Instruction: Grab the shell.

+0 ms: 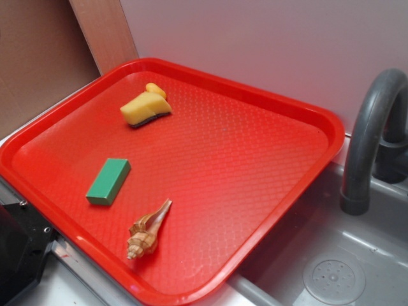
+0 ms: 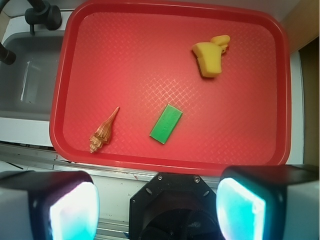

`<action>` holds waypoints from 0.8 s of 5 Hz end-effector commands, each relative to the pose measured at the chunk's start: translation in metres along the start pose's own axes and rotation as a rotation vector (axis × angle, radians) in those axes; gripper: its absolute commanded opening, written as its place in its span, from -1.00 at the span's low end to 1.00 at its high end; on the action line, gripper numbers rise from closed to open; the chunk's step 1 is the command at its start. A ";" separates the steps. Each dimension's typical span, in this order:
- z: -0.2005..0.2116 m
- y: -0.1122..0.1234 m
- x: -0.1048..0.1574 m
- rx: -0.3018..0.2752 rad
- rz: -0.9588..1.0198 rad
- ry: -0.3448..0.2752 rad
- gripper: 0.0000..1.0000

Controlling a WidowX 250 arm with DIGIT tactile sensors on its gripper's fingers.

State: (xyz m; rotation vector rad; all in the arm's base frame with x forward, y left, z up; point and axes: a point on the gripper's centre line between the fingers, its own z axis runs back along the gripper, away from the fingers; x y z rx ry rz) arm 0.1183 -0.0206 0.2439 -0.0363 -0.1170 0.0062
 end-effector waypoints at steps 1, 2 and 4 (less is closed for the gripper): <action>0.000 0.000 0.000 0.000 0.000 0.000 1.00; 0.006 -0.003 0.007 -0.008 0.056 -0.009 1.00; 0.010 -0.004 0.024 -0.089 0.305 0.026 1.00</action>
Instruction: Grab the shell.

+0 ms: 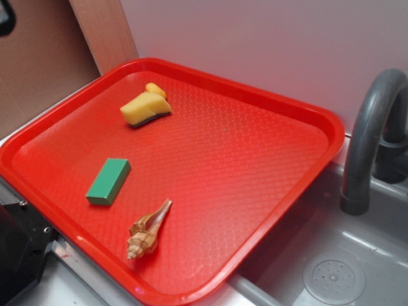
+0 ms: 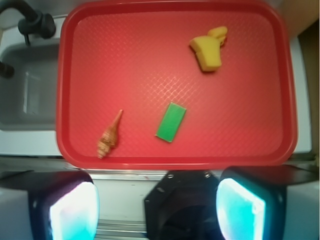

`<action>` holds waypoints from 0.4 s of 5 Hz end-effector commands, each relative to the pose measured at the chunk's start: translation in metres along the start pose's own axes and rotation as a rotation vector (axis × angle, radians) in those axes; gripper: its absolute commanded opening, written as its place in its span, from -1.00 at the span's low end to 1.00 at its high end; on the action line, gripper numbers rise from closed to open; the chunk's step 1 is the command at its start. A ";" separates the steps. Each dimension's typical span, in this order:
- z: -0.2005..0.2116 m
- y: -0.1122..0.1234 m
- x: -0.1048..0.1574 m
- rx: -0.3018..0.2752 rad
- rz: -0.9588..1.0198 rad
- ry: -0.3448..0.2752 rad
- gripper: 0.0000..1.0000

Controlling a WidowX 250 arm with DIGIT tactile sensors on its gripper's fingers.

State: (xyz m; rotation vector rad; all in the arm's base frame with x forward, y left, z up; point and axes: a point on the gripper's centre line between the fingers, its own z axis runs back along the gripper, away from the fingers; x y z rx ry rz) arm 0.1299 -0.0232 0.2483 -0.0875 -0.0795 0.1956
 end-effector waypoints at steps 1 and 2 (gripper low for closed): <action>-0.015 -0.023 0.009 -0.065 0.196 0.045 1.00; -0.051 -0.042 0.004 -0.065 0.183 0.093 1.00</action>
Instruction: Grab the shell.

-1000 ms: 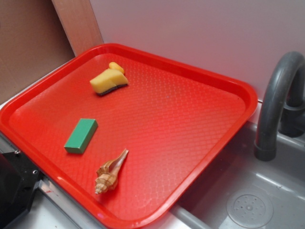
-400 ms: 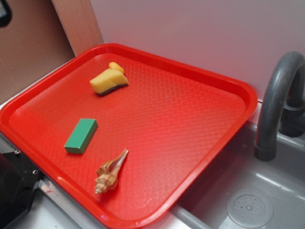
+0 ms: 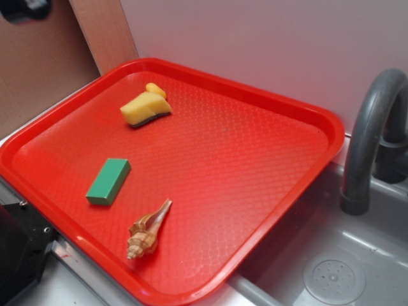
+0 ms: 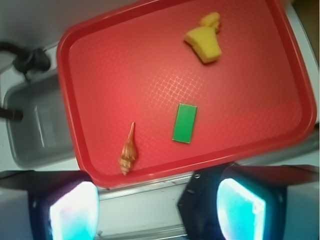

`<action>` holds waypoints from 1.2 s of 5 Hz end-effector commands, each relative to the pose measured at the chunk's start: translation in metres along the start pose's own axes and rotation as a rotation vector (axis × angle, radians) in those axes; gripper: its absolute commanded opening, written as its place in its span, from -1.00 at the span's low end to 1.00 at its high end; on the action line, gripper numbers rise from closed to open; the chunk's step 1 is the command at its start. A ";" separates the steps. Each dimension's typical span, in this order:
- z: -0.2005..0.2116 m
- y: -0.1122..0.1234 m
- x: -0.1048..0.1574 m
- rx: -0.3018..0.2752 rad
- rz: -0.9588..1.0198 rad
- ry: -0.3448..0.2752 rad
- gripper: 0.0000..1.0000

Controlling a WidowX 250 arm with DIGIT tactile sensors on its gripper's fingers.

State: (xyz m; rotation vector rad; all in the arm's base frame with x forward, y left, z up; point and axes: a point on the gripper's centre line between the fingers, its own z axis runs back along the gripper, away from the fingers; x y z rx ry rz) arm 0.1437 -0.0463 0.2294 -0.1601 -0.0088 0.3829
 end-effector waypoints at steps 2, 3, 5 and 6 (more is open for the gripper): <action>-0.117 -0.038 -0.006 0.040 -0.044 0.073 1.00; -0.145 -0.037 0.004 0.048 -0.004 0.067 1.00; -0.189 -0.042 0.000 0.032 -0.016 0.106 1.00; -0.201 -0.046 -0.007 0.037 -0.028 0.132 1.00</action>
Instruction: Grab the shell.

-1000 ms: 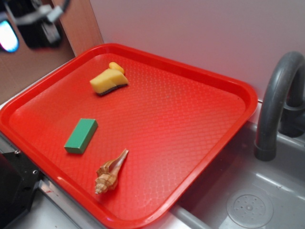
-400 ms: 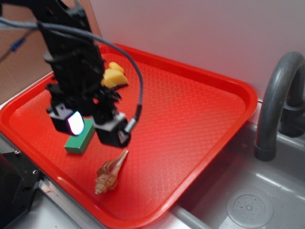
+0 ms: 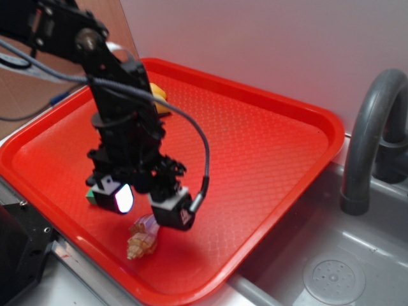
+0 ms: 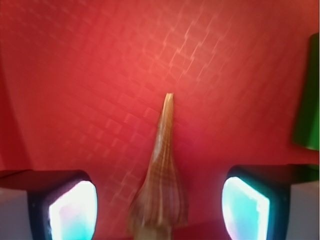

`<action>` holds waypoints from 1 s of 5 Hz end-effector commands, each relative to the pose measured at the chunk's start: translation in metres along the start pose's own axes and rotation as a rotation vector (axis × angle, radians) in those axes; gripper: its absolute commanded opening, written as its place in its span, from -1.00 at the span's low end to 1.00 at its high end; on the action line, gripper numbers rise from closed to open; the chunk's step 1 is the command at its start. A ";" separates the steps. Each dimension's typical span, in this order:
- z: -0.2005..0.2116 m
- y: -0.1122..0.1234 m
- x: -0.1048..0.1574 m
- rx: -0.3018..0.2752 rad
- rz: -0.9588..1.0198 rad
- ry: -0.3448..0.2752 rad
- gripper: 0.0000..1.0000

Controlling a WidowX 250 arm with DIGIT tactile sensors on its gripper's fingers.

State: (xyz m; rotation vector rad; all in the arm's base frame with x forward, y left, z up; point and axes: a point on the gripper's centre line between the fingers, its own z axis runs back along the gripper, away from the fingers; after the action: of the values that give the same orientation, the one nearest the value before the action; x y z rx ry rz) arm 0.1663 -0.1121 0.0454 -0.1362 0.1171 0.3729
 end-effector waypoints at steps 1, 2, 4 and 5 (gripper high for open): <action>-0.018 -0.005 -0.014 0.047 -0.022 0.042 1.00; -0.022 -0.002 -0.012 0.058 -0.001 0.061 -1.00; -0.016 -0.002 -0.009 0.072 -0.009 0.028 -1.00; -0.007 -0.003 -0.005 0.079 -0.005 0.017 -1.00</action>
State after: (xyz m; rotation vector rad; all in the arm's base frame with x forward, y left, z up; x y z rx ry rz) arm 0.1561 -0.1151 0.0329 -0.0243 0.1859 0.3579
